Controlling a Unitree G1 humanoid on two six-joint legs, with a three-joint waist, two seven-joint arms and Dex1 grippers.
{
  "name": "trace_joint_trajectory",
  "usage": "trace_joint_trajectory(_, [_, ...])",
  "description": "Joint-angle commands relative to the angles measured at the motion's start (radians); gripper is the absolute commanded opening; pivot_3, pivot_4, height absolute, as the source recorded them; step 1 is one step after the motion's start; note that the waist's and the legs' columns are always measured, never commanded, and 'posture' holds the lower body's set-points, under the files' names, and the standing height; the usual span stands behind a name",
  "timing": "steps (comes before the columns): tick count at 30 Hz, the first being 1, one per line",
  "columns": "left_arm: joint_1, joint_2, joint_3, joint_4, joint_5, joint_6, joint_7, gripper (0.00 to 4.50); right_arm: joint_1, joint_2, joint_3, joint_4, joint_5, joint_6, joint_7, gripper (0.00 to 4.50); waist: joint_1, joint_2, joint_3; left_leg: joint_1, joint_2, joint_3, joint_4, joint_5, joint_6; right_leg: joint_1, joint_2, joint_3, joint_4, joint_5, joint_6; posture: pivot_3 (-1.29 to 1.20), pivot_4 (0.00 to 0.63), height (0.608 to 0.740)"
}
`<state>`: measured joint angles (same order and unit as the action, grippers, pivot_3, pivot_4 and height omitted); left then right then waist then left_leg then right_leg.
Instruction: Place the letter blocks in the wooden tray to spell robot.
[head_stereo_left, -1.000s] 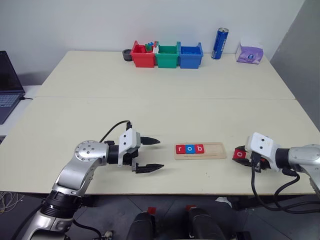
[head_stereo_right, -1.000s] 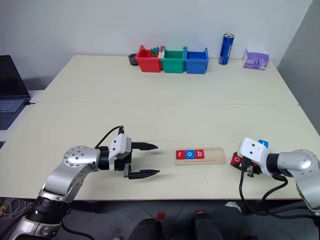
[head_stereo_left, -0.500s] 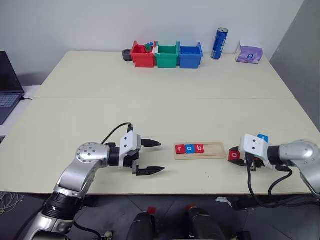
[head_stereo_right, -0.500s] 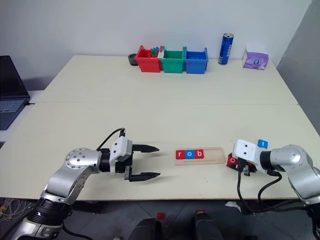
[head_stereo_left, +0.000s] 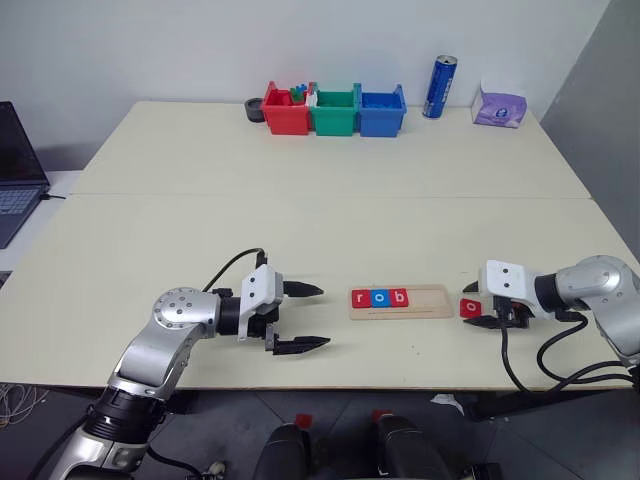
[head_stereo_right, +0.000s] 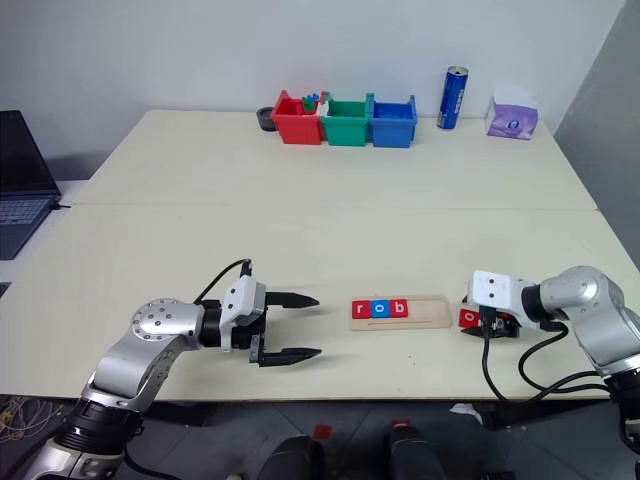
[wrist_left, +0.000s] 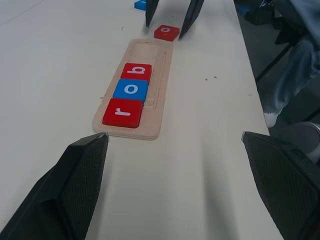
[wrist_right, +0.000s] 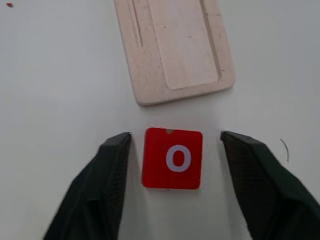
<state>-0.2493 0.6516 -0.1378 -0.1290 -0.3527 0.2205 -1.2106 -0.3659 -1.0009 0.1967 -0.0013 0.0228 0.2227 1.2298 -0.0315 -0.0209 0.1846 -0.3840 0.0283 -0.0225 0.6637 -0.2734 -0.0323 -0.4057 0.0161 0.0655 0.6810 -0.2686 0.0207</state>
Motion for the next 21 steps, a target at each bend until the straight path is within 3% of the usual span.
trace_joint_trajectory(1, [-0.001,-0.003,-0.001,-0.041,-0.015,0.002,0.0,4.5,0.021,-0.038,-0.095,-0.07,0.035,0.039,-0.017,4.47,0.0,0.0,0.0,0.0,0.0,0.0,0.0,0.0,0.0,0.0,0.0,0.0,0.0,0.0,0.0,0.0,0.15,0.74])
trace_joint_trajectory(4, [0.0,-0.005,-0.004,-0.039,-0.013,0.0,0.0,4.5,0.109,-0.034,-0.215,-0.162,0.068,0.141,-0.096,4.47,0.002,0.0,0.0,0.0,0.0,0.0,0.0,0.0,0.0,0.0,0.0,0.0,0.0,0.0,0.0,0.0,0.15,0.74])
trace_joint_trajectory(8, [0.003,-0.007,-0.006,-0.037,-0.013,-0.001,-0.001,4.5,0.266,0.061,-0.404,-0.33,0.131,0.379,-0.257,4.47,0.004,0.0,0.0,-0.001,0.0,-0.002,0.0,0.0,0.0,0.0,0.0,0.001,0.0,0.0,0.0,0.0,0.15,0.74])
trace_joint_trajectory(13, [-0.009,-0.009,-0.017,-0.032,-0.015,0.001,-0.015,4.5,0.393,0.398,-0.601,-0.59,0.155,0.73,-0.593,4.47,0.004,0.0,-0.001,-0.001,0.0,-0.003,0.0,0.0,0.0,0.001,0.0,0.001,0.001,-0.001,0.002,0.0,0.15,0.74])
trace_joint_trajectory(21, [-0.023,-0.013,-0.02,-0.016,-0.011,-0.006,-0.034,4.5,0.431,0.826,-0.579,-0.775,0.098,0.829,-0.975,4.47,-0.002,0.002,-0.002,0.001,0.0,-0.001,-0.001,0.0,-0.001,0.0,0.001,0.003,0.002,-0.002,0.003,0.0,0.15,0.74])
